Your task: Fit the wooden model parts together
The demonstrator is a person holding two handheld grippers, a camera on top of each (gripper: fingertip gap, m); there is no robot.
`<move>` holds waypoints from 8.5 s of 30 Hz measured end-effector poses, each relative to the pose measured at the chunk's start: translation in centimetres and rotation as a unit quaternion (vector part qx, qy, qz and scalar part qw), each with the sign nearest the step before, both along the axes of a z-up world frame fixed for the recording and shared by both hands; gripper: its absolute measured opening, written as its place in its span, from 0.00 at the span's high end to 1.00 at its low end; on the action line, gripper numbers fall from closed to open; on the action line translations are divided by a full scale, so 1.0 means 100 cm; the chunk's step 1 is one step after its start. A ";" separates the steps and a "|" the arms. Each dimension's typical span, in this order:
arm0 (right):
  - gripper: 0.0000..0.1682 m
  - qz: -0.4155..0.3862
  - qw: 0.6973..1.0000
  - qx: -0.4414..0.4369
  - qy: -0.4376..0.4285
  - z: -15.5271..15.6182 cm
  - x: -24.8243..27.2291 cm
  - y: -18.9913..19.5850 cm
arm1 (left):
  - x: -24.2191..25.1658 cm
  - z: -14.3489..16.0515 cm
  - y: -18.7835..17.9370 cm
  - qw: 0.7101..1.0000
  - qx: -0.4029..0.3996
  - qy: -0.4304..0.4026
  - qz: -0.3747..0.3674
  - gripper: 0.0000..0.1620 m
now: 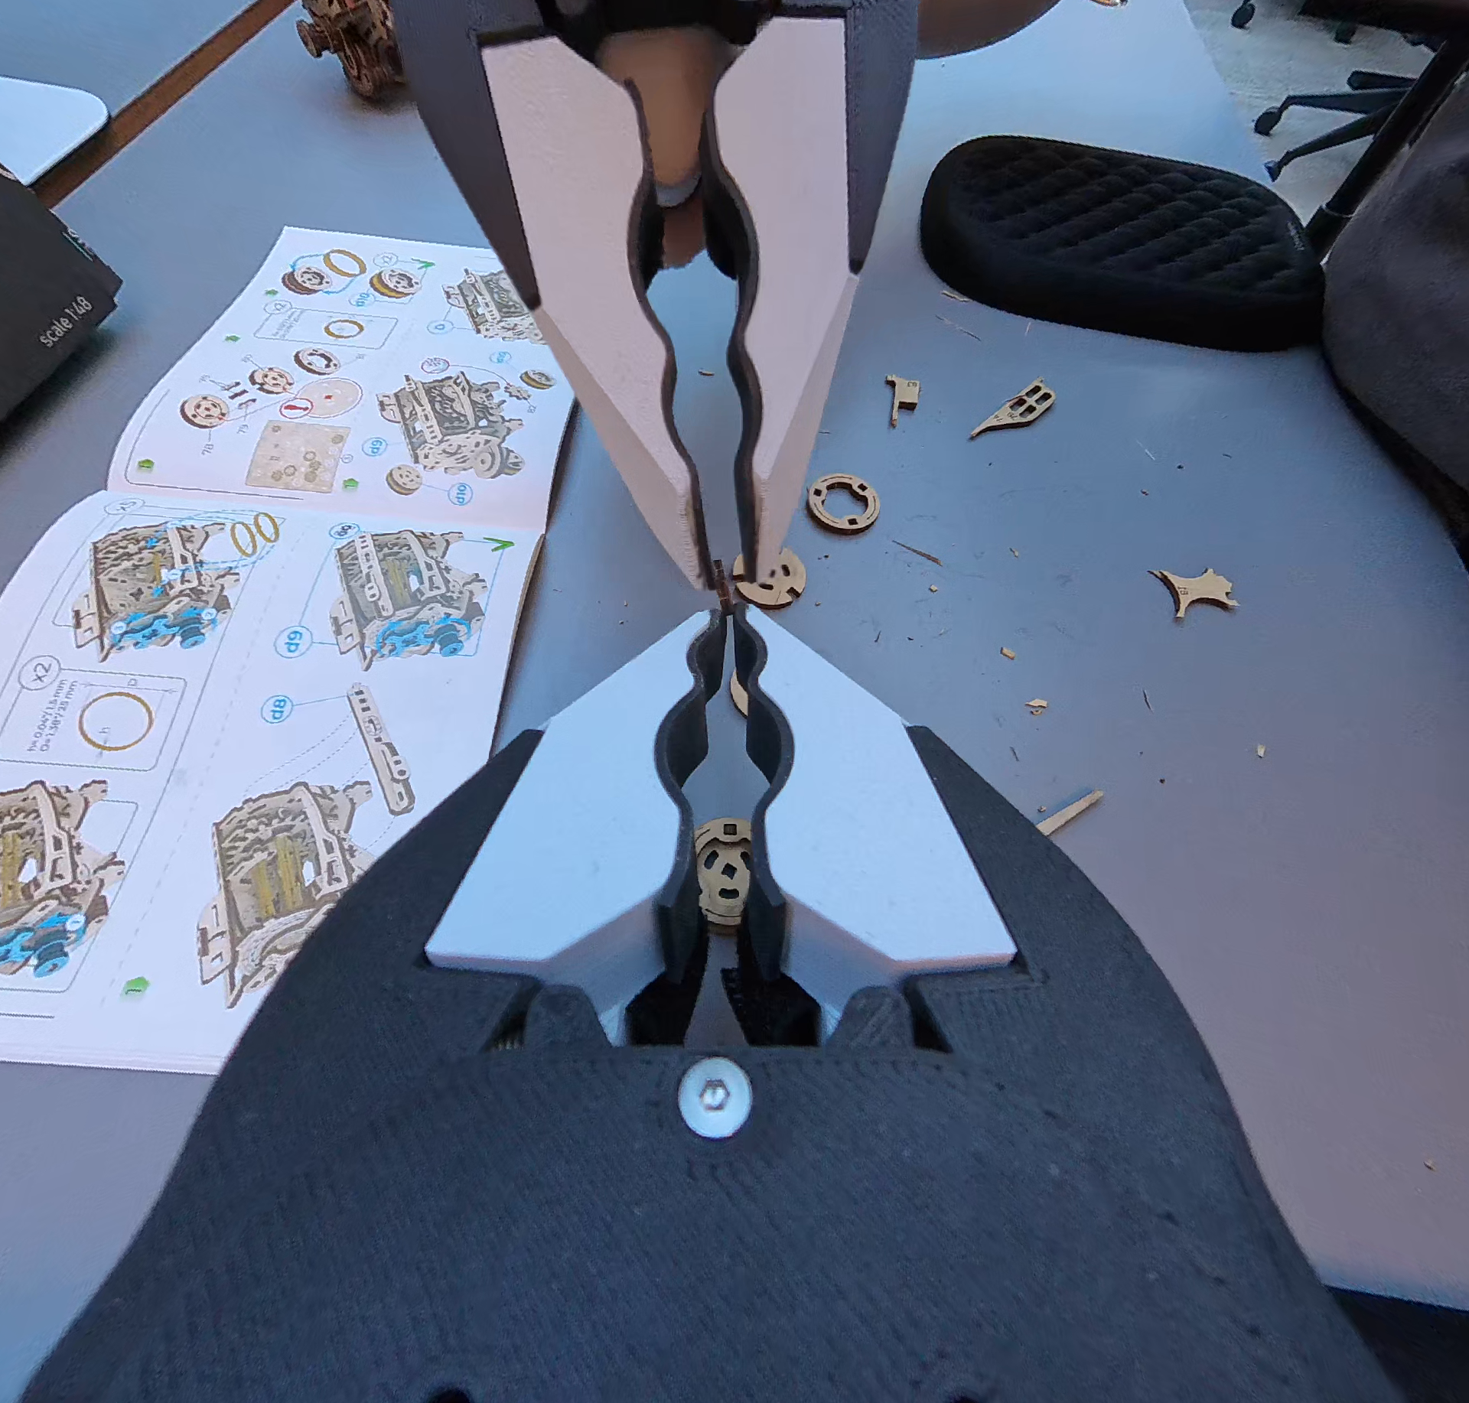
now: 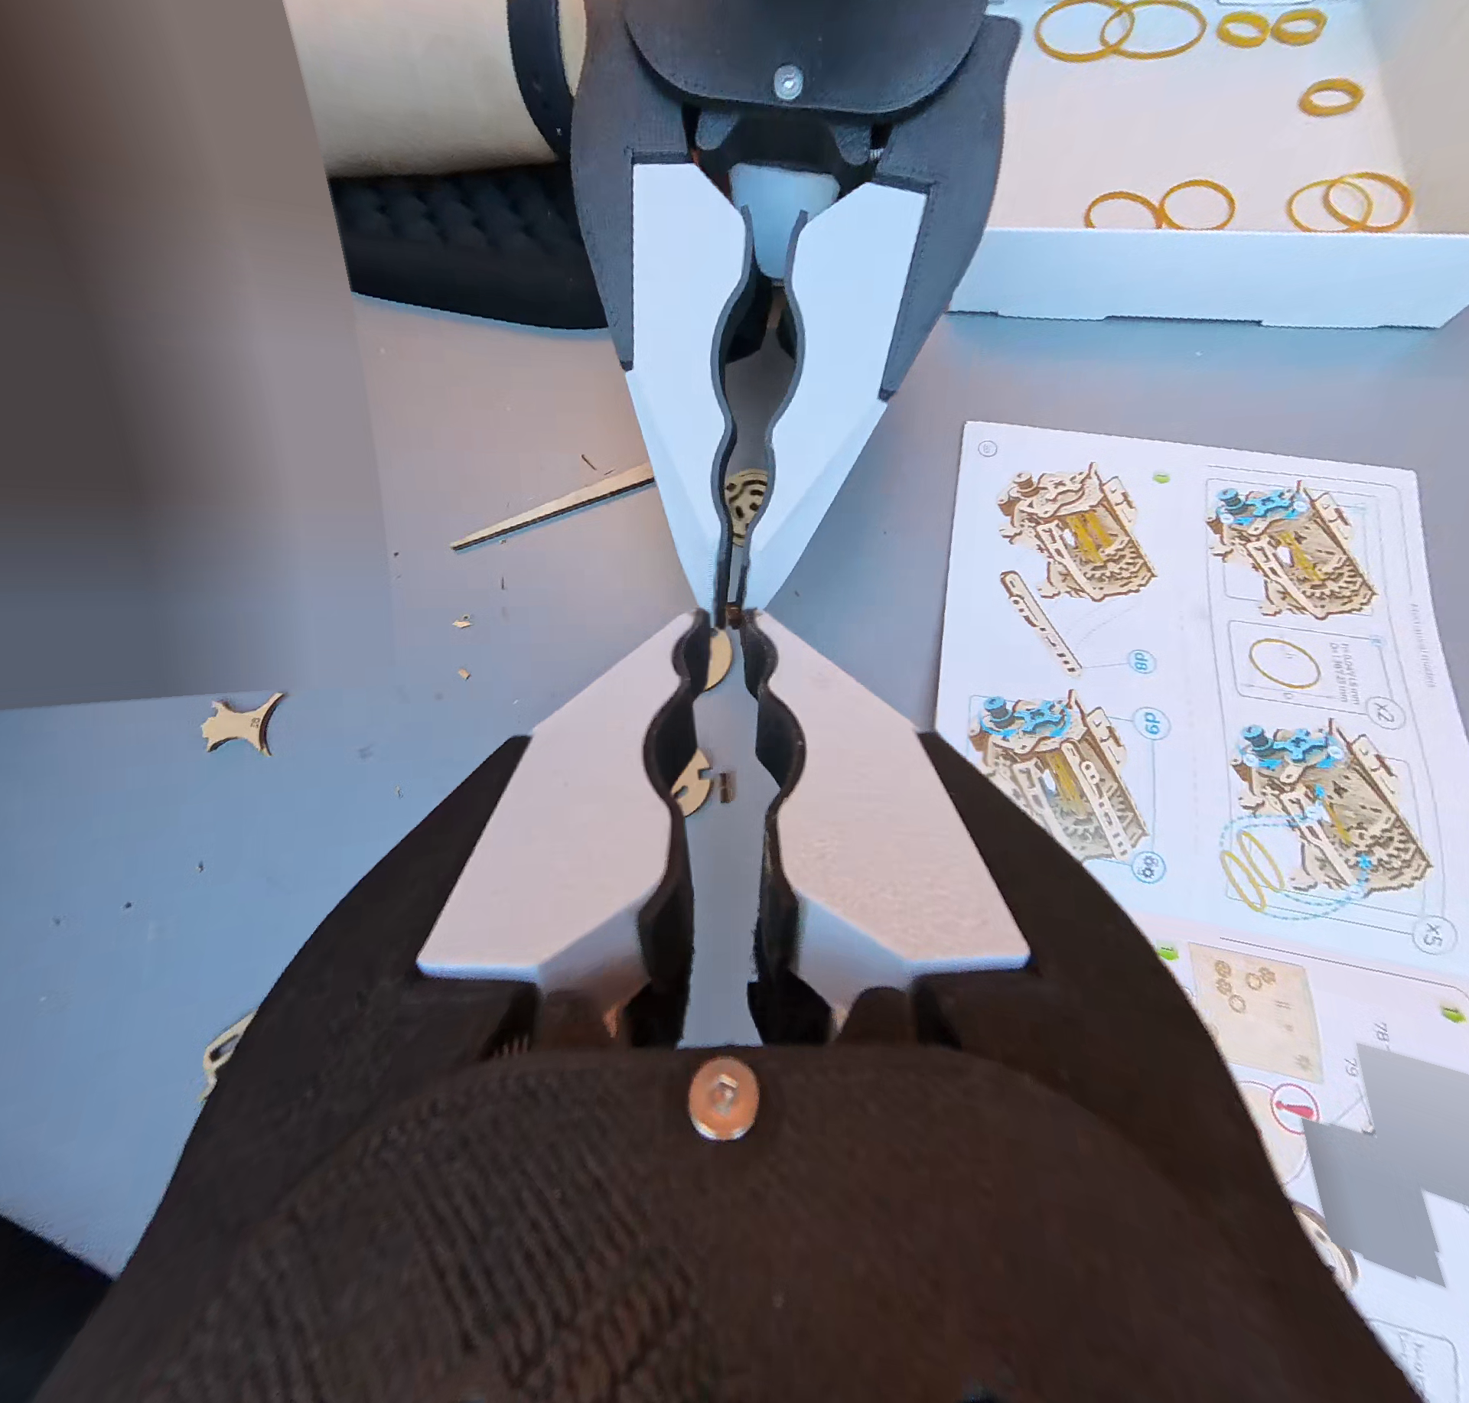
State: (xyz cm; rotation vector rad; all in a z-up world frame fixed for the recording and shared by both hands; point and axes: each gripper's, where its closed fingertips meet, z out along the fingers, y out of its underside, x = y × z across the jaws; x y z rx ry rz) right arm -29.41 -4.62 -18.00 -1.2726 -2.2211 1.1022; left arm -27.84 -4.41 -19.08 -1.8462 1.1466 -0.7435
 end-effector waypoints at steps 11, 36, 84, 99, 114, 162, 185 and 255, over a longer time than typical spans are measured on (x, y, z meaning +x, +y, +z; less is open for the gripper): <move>0.98 -0.018 0.999 -0.044 0.015 0.002 -0.004 0.001 | 0.000 0.000 0.000 1.000 0.002 0.001 0.001 1.00; 0.99 0.001 1.000 -0.019 -0.015 -0.008 0.005 -0.001 | -0.002 -0.005 -0.004 1.000 -0.007 0.016 -0.006 0.97; 0.99 0.157 0.886 0.344 -0.268 -0.046 0.016 -0.009 | -0.053 0.003 -0.007 0.998 0.014 0.039 0.036 0.84; 0.99 0.124 0.887 0.333 -0.295 -0.047 0.015 -0.010 | -0.067 0.010 0.000 0.997 0.027 0.030 0.069 0.85; 0.99 0.103 0.927 0.284 -0.222 -0.047 0.015 -0.010 | -0.064 0.010 0.000 0.997 0.028 0.032 0.065 0.86; 0.99 0.125 0.930 0.282 -0.198 -0.047 0.017 -0.009 | 0.001 -0.034 -0.016 0.995 0.000 0.095 -0.034 0.85; 0.99 0.113 0.949 0.237 -0.173 -0.048 0.014 -0.010 | 0.002 -0.034 -0.016 0.995 -0.002 0.094 -0.035 0.85; 0.99 0.123 0.948 0.242 -0.165 -0.048 0.015 -0.011 | 0.002 -0.035 -0.017 0.995 -0.009 0.093 -0.036 0.85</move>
